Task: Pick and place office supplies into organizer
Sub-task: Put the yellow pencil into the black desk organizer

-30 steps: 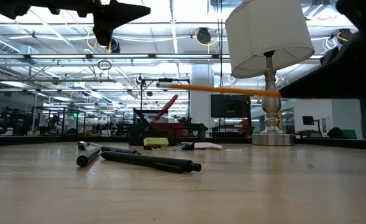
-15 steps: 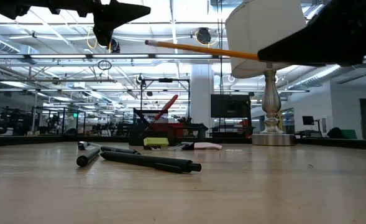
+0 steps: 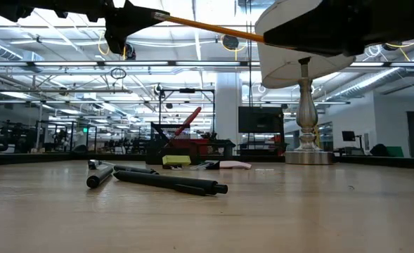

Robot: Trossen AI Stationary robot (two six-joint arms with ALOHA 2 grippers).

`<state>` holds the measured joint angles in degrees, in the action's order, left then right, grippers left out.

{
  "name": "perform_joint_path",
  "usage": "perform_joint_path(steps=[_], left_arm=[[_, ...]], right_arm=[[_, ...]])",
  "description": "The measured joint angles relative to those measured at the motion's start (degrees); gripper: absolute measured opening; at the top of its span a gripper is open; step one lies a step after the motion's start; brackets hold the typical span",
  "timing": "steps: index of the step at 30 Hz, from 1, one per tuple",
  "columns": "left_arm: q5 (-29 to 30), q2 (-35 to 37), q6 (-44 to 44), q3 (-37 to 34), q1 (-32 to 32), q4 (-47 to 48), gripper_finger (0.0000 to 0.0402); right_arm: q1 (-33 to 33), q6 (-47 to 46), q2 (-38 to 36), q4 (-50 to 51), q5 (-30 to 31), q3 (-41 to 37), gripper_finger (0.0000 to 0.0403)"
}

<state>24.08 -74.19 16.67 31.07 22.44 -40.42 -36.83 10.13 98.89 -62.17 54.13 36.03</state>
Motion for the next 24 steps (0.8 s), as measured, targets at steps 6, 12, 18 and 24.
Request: perform_joint_path(steps=[6,12,18,24], left_arm=[[0.0,0.0,0.2,0.0,0.0,0.1,0.0223],[0.0,0.0,0.1,0.0,0.0,0.2,0.0223],[1.4,0.0,0.1,0.0,0.0,0.2,0.0223],[2.8,0.0,0.4,0.0,0.0,0.0,0.0223]], right_arm=[[2.1,1.6,0.0,-1.7,-2.0,0.0,0.0015],[2.1,6.0,0.0,-6.6,-4.9,0.0,0.0015],[3.1,6.5,0.0,-6.6,-4.9,0.0,0.0015],[3.9,6.6,0.0,-6.7,-5.0,0.0,0.0015]])
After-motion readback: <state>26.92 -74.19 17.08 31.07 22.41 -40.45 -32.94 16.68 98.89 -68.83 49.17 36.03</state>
